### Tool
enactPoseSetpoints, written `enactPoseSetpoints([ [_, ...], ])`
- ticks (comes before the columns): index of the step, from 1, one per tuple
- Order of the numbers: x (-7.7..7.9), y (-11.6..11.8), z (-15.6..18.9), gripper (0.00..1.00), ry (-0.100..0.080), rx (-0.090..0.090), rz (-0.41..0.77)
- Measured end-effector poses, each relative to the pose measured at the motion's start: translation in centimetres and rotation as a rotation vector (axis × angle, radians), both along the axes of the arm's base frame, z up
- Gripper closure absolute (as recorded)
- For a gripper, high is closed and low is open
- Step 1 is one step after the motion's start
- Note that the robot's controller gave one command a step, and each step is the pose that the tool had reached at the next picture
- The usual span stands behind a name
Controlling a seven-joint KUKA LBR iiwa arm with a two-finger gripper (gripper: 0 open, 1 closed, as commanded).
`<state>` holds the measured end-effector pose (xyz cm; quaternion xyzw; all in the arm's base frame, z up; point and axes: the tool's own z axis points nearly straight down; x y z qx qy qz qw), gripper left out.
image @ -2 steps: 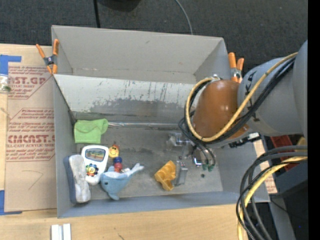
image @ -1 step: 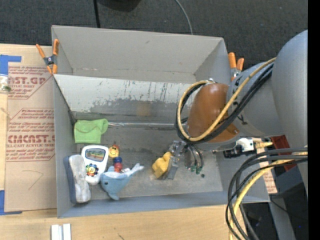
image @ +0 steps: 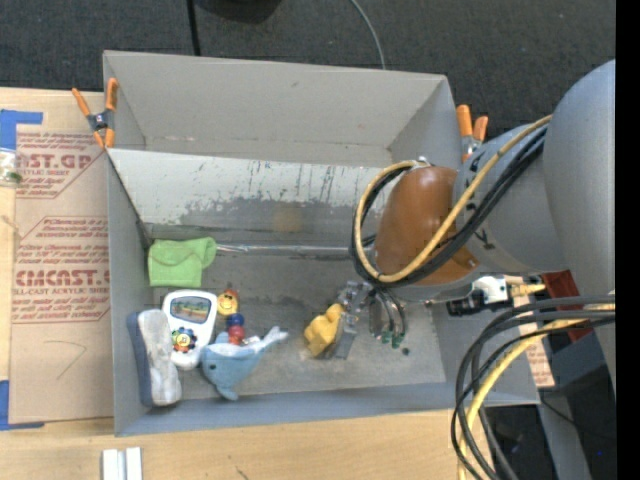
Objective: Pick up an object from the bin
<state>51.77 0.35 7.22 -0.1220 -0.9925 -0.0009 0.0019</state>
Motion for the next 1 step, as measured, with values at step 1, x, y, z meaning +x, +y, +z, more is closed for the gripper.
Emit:
enactPoseSetpoints([
  [1,1.1,-0.6,13.4,1.0,-0.003,0.001,0.044],
])
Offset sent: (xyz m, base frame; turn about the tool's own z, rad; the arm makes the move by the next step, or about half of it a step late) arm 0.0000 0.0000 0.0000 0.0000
